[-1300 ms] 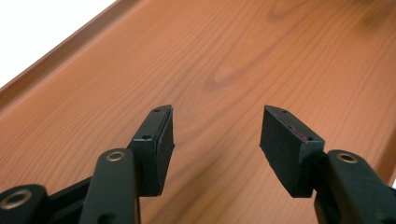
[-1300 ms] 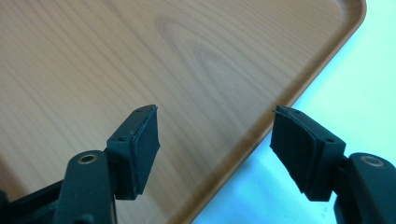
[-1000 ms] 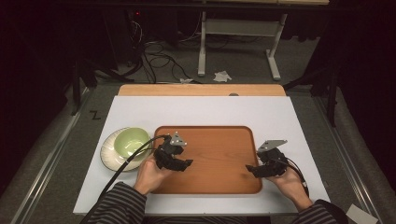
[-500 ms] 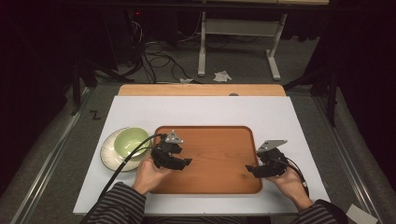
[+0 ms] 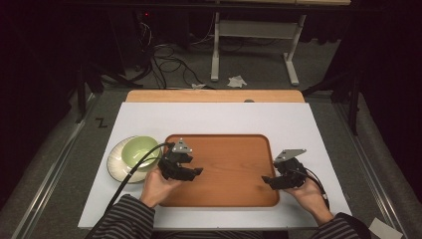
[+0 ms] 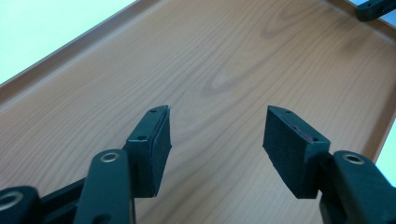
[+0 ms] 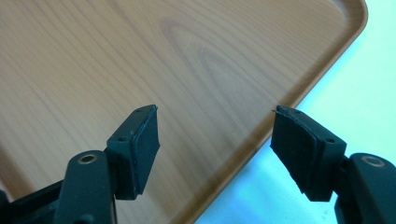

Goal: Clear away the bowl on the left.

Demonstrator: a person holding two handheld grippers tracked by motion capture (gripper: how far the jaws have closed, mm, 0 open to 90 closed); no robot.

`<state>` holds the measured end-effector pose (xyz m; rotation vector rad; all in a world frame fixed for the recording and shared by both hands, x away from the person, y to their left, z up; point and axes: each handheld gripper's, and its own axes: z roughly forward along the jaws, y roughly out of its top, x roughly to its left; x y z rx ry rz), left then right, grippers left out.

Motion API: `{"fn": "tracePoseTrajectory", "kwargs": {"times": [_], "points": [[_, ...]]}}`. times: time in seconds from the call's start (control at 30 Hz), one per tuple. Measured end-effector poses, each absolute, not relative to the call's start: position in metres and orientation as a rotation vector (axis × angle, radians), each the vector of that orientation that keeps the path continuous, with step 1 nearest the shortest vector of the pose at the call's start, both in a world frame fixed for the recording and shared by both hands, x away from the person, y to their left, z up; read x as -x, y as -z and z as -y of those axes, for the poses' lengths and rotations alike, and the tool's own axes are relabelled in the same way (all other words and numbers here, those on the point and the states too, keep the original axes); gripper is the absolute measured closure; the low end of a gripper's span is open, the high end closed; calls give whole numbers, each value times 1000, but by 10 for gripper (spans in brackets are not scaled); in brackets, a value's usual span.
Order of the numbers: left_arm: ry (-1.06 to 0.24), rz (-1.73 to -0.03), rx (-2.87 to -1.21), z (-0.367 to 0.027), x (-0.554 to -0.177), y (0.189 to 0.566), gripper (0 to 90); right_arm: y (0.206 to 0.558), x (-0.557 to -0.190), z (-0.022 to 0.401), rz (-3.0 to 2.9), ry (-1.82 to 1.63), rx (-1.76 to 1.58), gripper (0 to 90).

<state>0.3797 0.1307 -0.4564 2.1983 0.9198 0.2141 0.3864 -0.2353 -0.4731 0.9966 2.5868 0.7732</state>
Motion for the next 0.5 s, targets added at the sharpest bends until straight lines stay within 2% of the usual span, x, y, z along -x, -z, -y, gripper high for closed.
{"fn": "tracePoseTrajectory", "kwargs": {"times": [0.5], "points": [[-228,-945,-2191,-134,-377,455,406,472,-386,235,-2585,-775,-998,340]]}}
